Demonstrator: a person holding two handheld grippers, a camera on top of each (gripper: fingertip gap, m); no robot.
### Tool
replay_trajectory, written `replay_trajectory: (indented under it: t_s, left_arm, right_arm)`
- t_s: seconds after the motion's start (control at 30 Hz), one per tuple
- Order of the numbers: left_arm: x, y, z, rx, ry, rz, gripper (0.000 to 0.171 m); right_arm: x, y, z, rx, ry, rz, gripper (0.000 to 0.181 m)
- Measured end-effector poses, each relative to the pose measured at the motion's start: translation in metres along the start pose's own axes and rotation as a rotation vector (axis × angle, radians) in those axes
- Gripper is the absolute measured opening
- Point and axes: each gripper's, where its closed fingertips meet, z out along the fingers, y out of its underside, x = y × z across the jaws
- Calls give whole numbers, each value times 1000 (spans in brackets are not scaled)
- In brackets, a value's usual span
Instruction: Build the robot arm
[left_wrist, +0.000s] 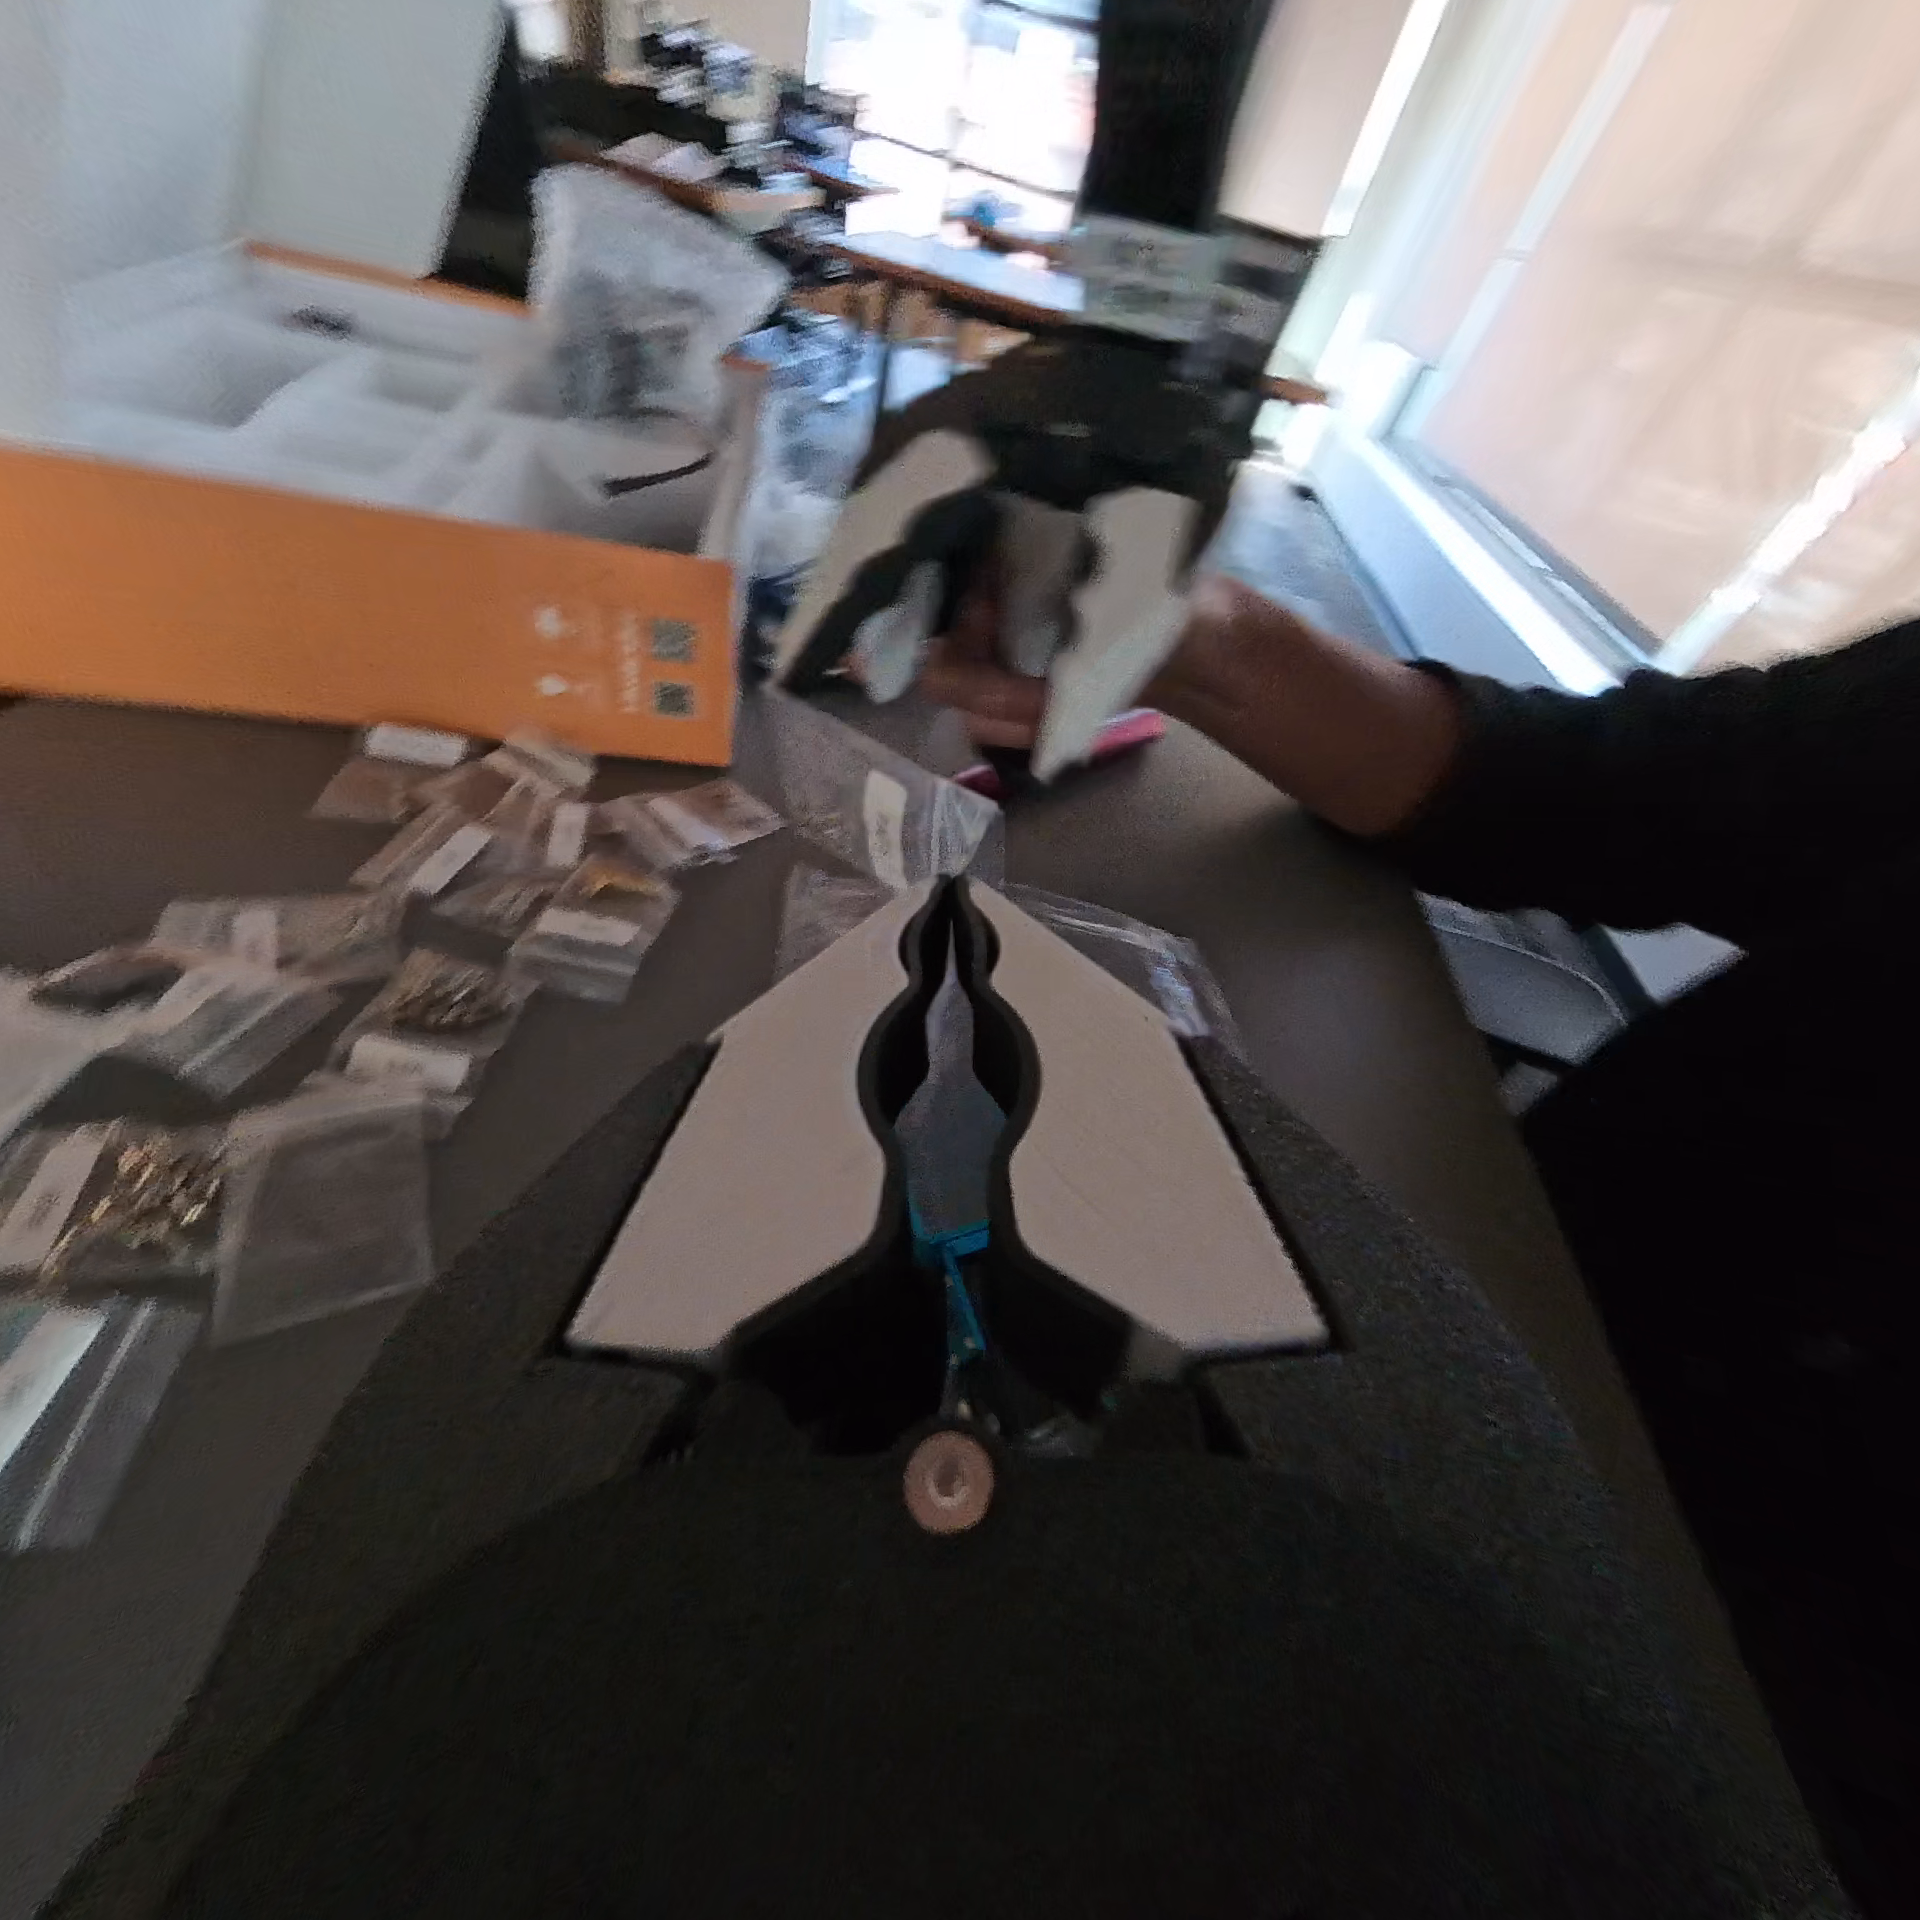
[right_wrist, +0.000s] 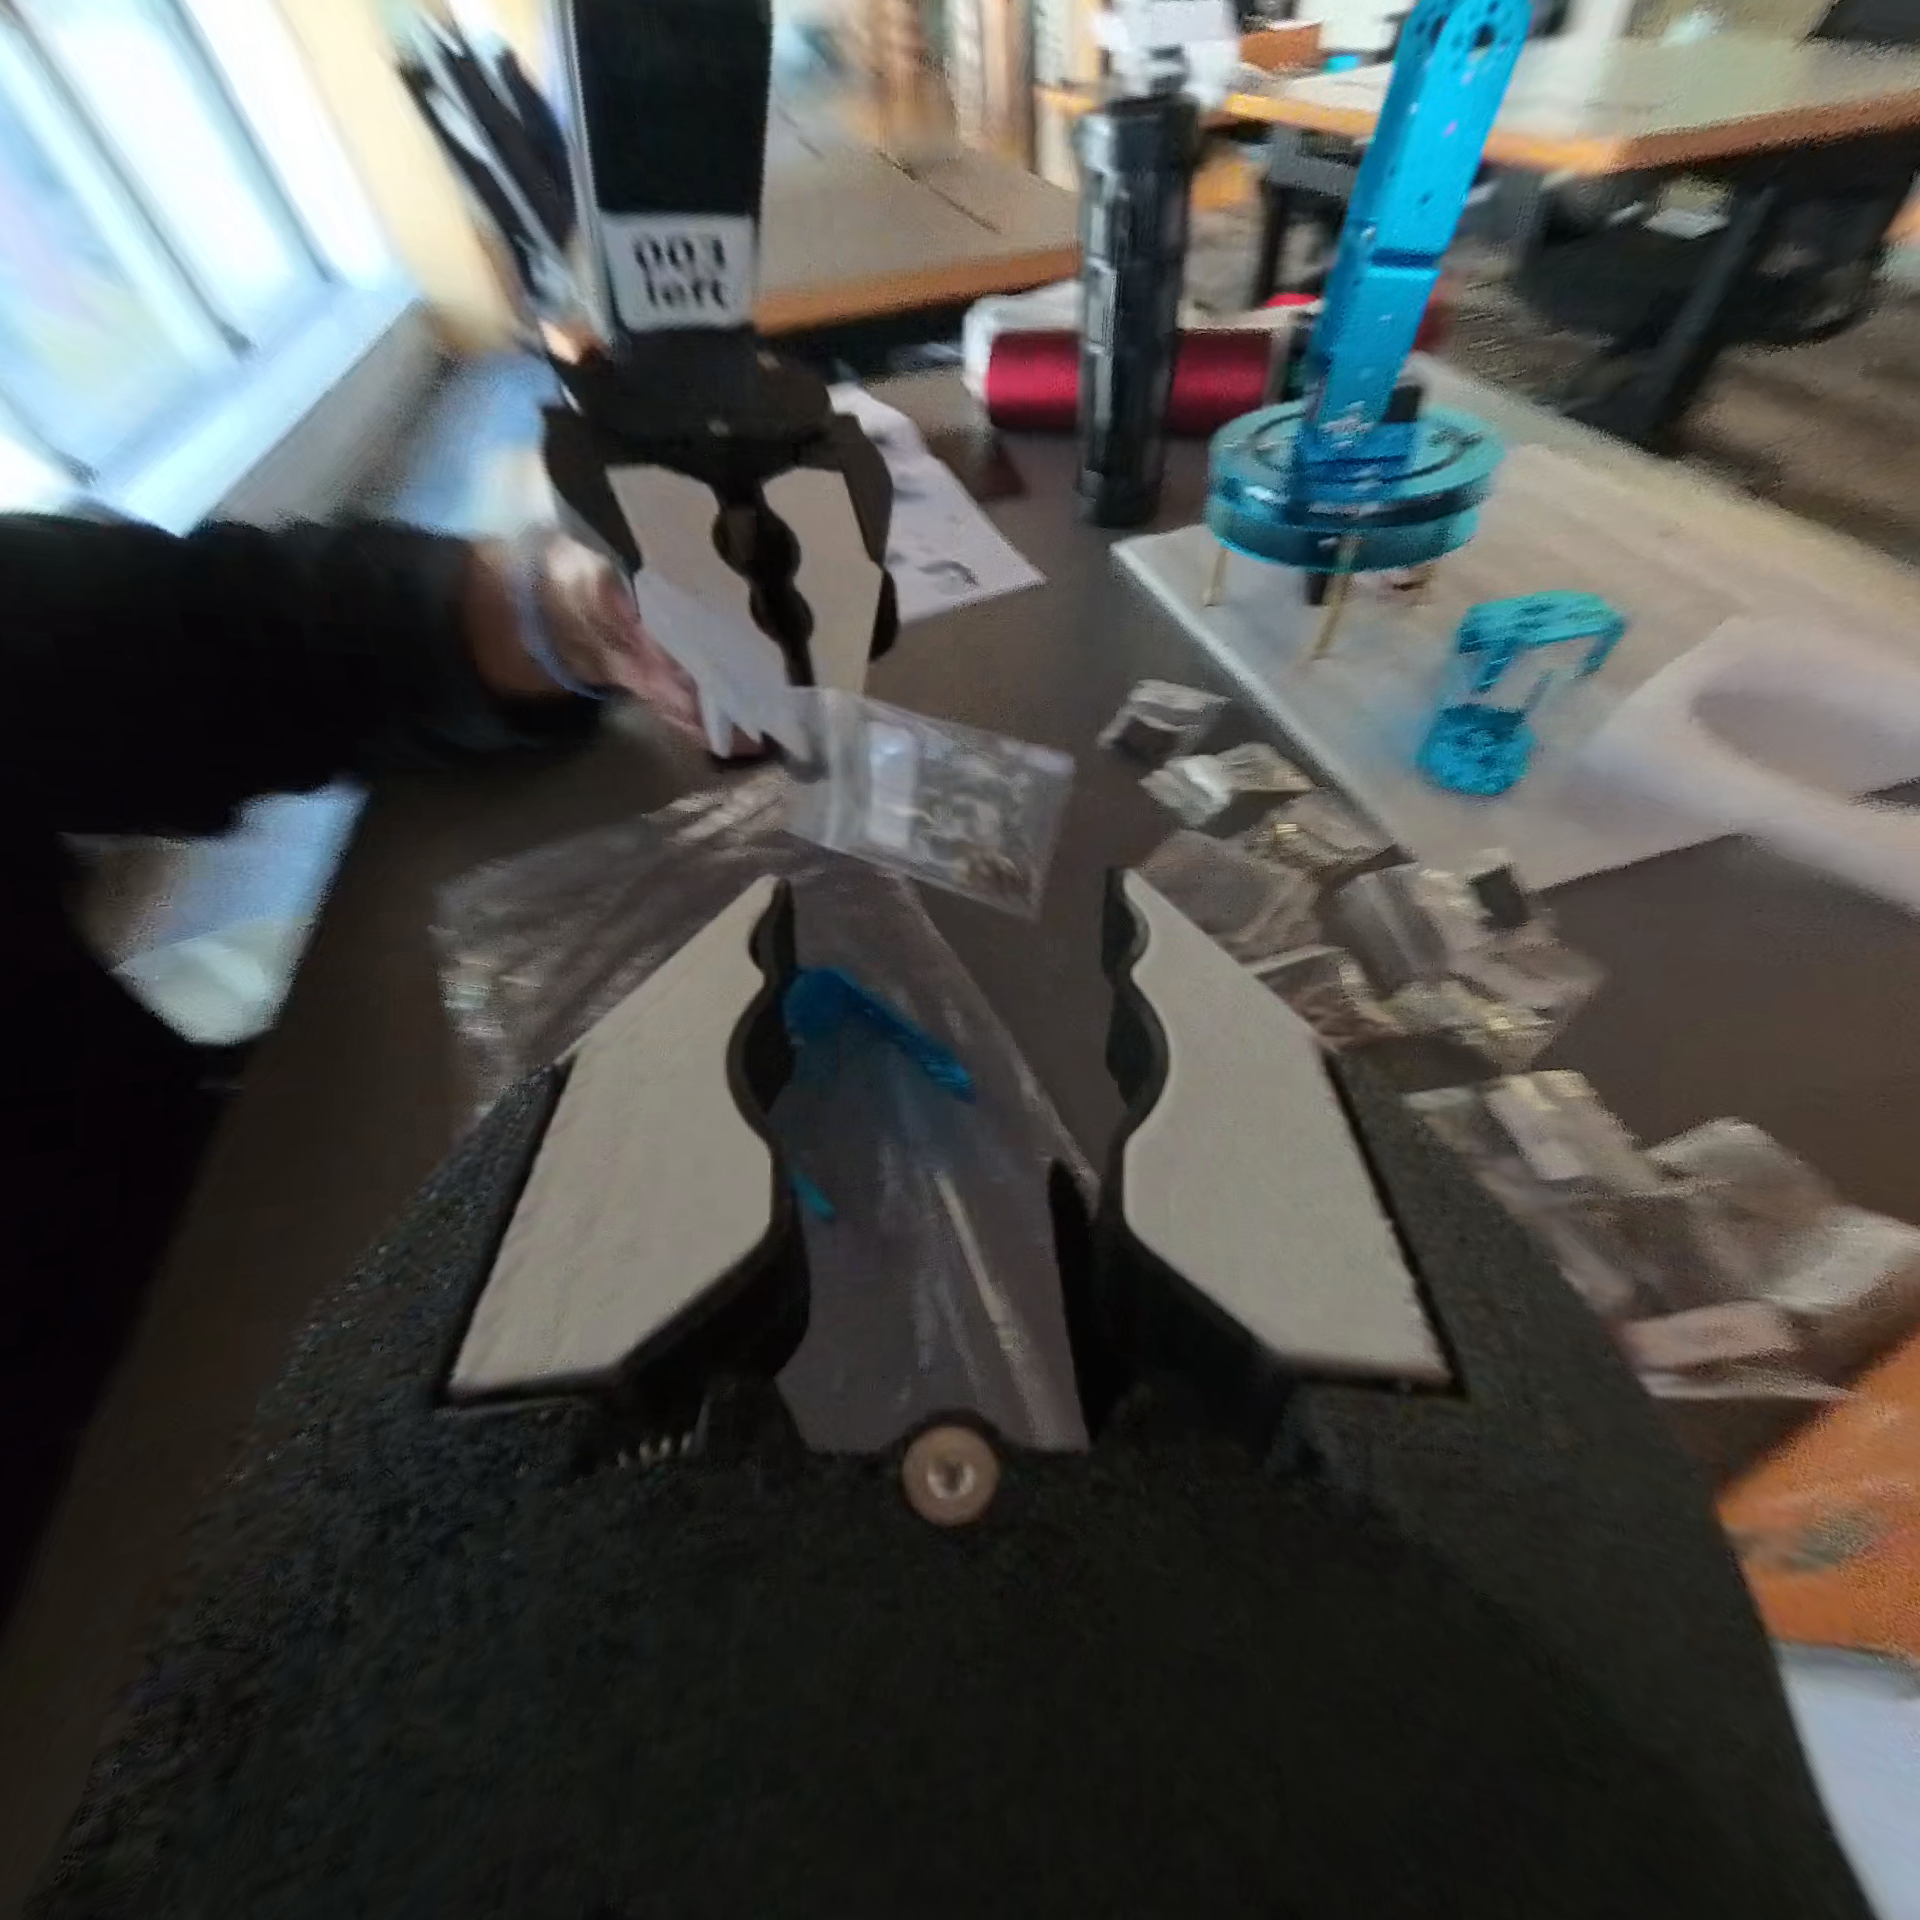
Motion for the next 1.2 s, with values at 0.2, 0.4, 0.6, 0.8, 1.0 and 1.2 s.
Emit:
replay_trajectory:
  t_s: [0.2, 0.4, 0.6, 0.8, 1.0, 1.2]
  left_arm:
    - [32, -9, -3, 51, 145, 59, 0]
    - [37, -2, 3, 30, 163, 68, 0]
    - [23, 8, 11, -13, 98, 12, 0]
    - [18, 27, 15, -124, 61, -11, 23]
    - [4, 51, 14, -235, -100, 89, 19]
    - [9, 61, 24, -260, -104, 102, 18]
  right_arm:
    - [-40, -8, -12, 122, -495, 292, 39]
    - [-48, -13, -9, 152, -489, 229, 0]
    - [-29, 4, -7, 47, -376, 202, 0]
    - [-9, 33, -28, -87, -286, 183, 0]
    - [6, 74, -51, -318, -194, 127, 0]
    - [5, 98, -44, -421, -181, 112, 0]
